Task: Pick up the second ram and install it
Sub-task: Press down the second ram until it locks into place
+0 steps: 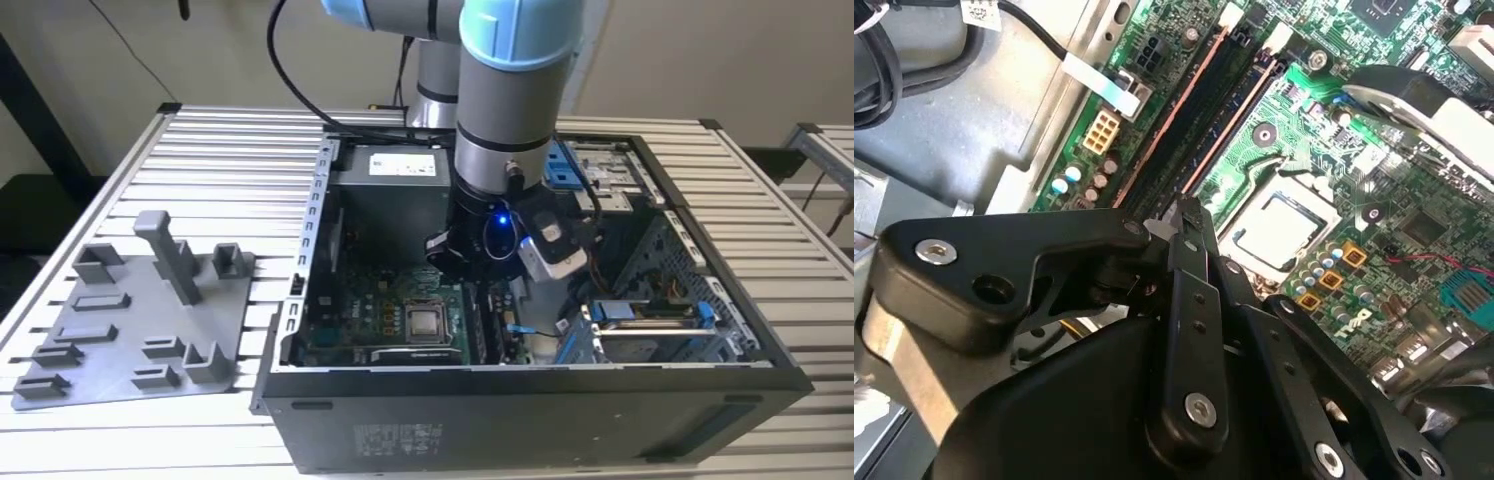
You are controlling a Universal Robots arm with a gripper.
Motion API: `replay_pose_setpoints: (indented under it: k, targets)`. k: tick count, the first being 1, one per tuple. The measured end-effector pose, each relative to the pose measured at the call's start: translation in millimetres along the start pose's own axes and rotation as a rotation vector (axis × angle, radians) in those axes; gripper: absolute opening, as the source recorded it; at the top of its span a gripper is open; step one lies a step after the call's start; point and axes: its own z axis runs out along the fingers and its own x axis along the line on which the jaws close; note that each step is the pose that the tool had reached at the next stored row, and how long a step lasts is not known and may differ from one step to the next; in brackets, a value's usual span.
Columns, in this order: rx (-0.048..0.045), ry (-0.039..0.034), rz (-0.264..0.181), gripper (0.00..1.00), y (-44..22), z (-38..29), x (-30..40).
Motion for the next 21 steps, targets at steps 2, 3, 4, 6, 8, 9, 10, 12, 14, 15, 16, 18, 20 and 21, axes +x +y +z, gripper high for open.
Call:
replay_pose_setpoints:
  k: [2, 3, 4, 6, 8, 9, 10, 12, 14, 15, 16, 18, 20, 21]
  targets:
    - [0.0005, 0.0000, 0.000, 0.11, 0.0, 0.0, 0.0]
    - [0.0006, 0.0000, 0.000, 0.11, 0.0, 0.0, 0.0]
    - [0.0012, 0.0000, 0.000, 0.11, 0.0, 0.0, 0.0]
    - [0.0010, -0.0001, -0.004, 0.11, 0.0, 0.0, 0.0]
    - [-0.0005, -0.0002, -0.029, 0.11, 0.0, 0.0, 0.0]
    - [-0.0015, -0.0004, -0.045, 0.11, 0.0, -0.1, 0.1]
    - [-0.0026, -0.0005, -0.063, 0.11, 0.0, 0.0, 0.1]
    - [-0.0052, -0.0010, -0.099, 0.11, 0.0, 0.0, 0.0]
    - [-0.0075, -0.0013, -0.135, 0.11, 0.0, 0.0, 0.1]
    - [-0.0087, -0.0015, -0.154, 0.11, 0.0, 0.0, 0.1]
    - [-0.0101, -0.0018, -0.171, 0.11, 0.0, 0.1, 0.0]
    - [-0.0126, -0.0022, -0.205, 0.11, 0.0, 0.5, 0.0]
    - [-0.0145, -0.0024, -0.237, 0.11, 0.0, 0.6, 0.0]
    - [-0.0155, -0.0026, -0.253, 0.11, 0.0, 0.7, -0.2]
